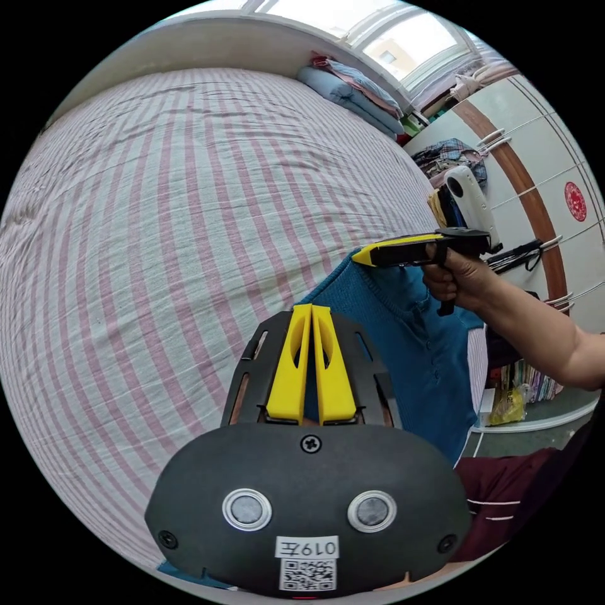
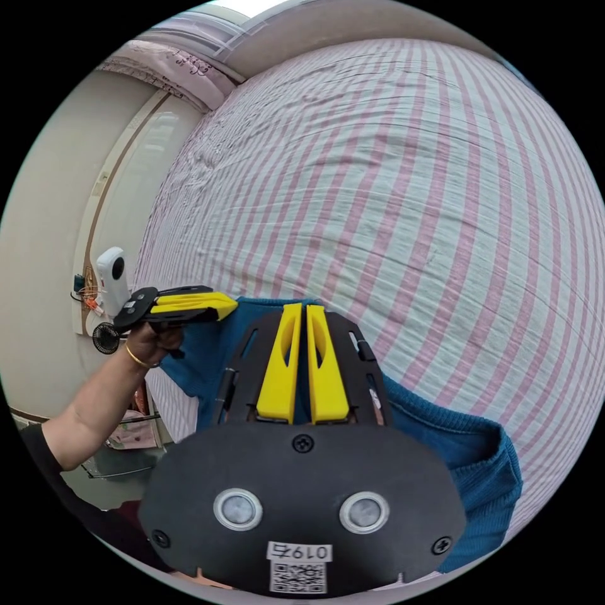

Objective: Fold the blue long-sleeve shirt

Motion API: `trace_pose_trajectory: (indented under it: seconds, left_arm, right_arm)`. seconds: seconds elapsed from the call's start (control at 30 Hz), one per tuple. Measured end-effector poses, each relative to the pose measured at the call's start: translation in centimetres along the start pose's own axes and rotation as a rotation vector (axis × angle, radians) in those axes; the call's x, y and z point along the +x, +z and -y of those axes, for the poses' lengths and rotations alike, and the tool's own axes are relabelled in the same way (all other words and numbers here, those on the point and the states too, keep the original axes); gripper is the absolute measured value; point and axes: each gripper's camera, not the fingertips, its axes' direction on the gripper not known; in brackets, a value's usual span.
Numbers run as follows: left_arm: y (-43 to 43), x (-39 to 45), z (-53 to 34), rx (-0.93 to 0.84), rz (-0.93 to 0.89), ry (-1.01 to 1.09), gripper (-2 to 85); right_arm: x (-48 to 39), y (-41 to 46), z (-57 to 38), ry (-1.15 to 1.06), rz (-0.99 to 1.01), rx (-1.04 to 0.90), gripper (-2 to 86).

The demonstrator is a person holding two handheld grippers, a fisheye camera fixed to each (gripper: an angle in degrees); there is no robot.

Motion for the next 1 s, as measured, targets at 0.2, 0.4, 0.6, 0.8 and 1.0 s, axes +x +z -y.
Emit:
trace_pose_trajectory:
  seconds: [0.2,0.4,0.6,0.8,1.0]
  left_arm:
    - [-2.0,-0.3,-0.3,0.166,-0.038,-0.081,0.8]
    - [3.7,4.0,3.0,-0.067,0.09,0.092,0.7]
    - [5.0,2.3,3.7,-0.077,-0.001,-0.041,0.6]
    - [5.6,2.3,4.0,-0.1,-0.051,-0.055,0.6]
    - [5.0,1.6,3.9,0.022,-0.214,-0.124,0.7]
  right_arm:
    - [-0.2,-0.2,-0.3,0.002,0.012,-0.037,-0.7]
    - [-0.6,-0.3,-0.8,-0.027,0.019,-0.094,-0.2]
    - [0.4,-2.0,-2.1,-0.056,0.155,-0.129,3.7]
    - [1.7,-6.2,-5.1,-0.065,0.247,-0.044,-0.1]
    - [-1.1,-11.7,-13.2,-0.222,-0.164,0.251,-0.9]
